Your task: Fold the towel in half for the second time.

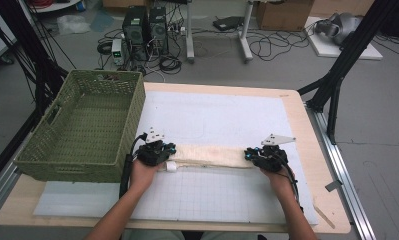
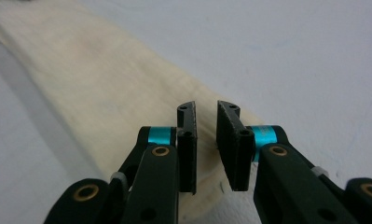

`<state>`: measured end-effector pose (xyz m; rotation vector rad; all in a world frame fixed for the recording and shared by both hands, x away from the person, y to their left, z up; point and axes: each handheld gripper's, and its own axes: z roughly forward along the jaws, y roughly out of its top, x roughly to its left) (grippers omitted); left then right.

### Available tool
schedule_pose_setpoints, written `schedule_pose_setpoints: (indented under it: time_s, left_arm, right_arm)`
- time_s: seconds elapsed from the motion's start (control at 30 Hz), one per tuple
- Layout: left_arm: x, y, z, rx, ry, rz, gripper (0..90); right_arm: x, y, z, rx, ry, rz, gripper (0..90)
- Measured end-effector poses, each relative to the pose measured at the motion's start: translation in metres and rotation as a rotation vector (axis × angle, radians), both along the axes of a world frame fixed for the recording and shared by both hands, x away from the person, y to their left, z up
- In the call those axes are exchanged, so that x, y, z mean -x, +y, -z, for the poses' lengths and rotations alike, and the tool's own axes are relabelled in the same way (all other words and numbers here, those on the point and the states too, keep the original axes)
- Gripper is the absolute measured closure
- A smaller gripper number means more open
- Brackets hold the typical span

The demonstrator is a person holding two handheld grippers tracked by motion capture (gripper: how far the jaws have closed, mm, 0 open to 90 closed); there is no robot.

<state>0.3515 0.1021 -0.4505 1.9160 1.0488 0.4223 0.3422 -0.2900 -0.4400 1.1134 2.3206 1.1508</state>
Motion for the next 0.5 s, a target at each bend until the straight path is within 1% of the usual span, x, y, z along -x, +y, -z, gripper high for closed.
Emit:
schedule_pose_setpoints:
  time_s: [0.03, 0.07, 0.1, 0.13, 0.17, 0.2, 0.3, 0.37, 0.4, 0.43, 0.47, 0.5]
  left_arm:
    - [0.001, 0.000, 0.000, -0.012, -0.003, 0.002, 83.0]
    - [0.002, -0.001, 0.000, -0.025, -0.005, 0.003, 83.0]
    - [0.003, -0.002, 0.000, -0.038, -0.012, 0.006, 83.3]
    - [0.004, -0.002, 0.000, -0.049, -0.014, 0.008, 83.3]
    - [0.005, -0.002, 0.000, -0.059, -0.017, 0.013, 83.5]
    - [0.005, -0.002, 0.000, -0.059, -0.017, 0.013, 83.5]
    - [0.006, 0.000, 0.000, -0.053, -0.012, 0.012, 83.6]
    - [0.007, 0.002, -0.001, -0.046, -0.015, 0.006, 83.5]
    - [0.008, 0.004, -0.001, -0.040, -0.020, -0.003, 82.9]
    - [0.008, 0.005, -0.001, -0.025, -0.021, -0.005, 81.6]
    - [0.008, 0.008, -0.003, 0.002, -0.024, -0.012, 78.8]
    - [0.008, 0.008, -0.003, 0.002, -0.024, -0.012, 78.8]
  right_arm:
    - [-0.001, -0.003, 0.006, 0.015, 0.006, 0.006, 79.9]
    - [-0.001, -0.003, 0.006, 0.015, 0.006, 0.006, 79.9]
    - [-0.001, -0.006, 0.005, 0.037, -0.014, 0.028, 80.5]
    - [-0.001, -0.006, 0.005, 0.037, -0.014, 0.028, 80.5]
    - [-0.002, -0.009, 0.006, 0.023, -0.007, 0.044, 79.7]
    - [-0.002, -0.010, 0.007, 0.020, -0.010, 0.048, 78.8]
    - [-0.002, -0.011, 0.007, 0.020, -0.011, 0.050, 78.5]
    - [0.000, -0.011, 0.004, 0.029, -0.017, 0.053, 77.0]
    - [0.002, -0.011, 0.002, 0.020, -0.028, 0.048, 76.0]
    - [0.005, -0.012, -0.003, -0.003, -0.039, 0.044, 75.0]
    - [0.011, -0.015, -0.011, -0.040, -0.073, 0.024, 73.7]
    - [0.011, -0.015, -0.011, -0.040, -0.073, 0.024, 73.7]
